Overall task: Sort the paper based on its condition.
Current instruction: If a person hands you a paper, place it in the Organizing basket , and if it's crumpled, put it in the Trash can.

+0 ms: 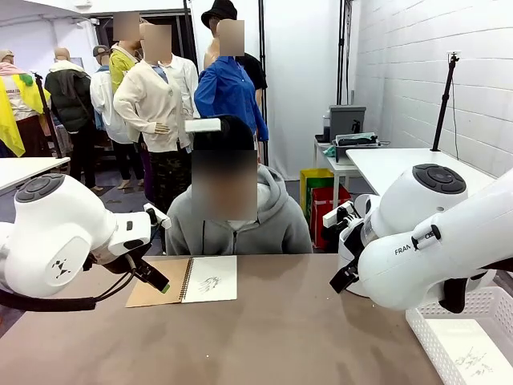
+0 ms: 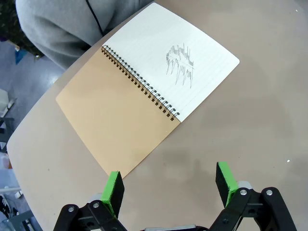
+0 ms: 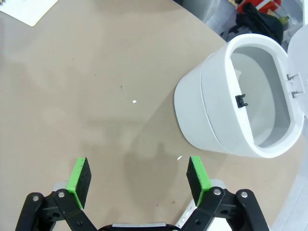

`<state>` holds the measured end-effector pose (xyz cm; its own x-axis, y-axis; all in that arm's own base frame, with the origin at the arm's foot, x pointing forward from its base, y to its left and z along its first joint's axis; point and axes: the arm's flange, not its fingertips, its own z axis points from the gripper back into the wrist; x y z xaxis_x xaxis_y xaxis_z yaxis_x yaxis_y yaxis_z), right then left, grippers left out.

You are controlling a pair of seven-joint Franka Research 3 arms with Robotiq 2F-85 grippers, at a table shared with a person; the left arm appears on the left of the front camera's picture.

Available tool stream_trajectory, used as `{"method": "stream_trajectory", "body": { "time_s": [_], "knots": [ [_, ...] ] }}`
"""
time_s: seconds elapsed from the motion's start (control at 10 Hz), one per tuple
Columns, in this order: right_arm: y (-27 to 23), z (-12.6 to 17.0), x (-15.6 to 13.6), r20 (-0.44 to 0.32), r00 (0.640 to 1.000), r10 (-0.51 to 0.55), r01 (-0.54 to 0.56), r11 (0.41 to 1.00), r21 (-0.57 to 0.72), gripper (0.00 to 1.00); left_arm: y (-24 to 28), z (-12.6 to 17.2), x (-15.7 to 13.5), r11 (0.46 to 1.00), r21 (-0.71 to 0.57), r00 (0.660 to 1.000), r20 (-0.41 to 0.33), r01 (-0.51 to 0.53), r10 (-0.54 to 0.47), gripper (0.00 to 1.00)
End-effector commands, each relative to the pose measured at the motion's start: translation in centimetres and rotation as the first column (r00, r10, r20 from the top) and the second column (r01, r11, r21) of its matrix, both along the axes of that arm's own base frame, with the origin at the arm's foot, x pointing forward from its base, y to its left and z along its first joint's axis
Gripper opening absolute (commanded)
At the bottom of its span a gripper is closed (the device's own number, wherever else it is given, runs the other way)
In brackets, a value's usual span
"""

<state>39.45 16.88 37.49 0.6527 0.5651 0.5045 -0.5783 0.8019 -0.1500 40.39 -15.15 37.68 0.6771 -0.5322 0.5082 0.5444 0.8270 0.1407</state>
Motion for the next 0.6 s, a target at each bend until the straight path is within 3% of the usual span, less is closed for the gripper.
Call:
{"method": "stream_trajectory", "body": {
  "time_s": [0.0, 0.5],
  "knots": [
    [0.0, -0.01, 0.0, 0.0, 1.0, 0.0, 0.0, 1.0, 0.0, 1.0, 0.04, 0.02, 0.01, 1.0, -0.001, 1.0, 0.0, -0.001, 0.001, 1.0],
    [0.0, -0.01, 0.0, 0.0, 1.0, 0.0, 0.0, 1.0, 0.0, 1.0, 0.04, 0.02, 0.01, 1.0, -0.001, 1.0, 0.0, -0.001, 0.001, 1.0]
  ]
}}
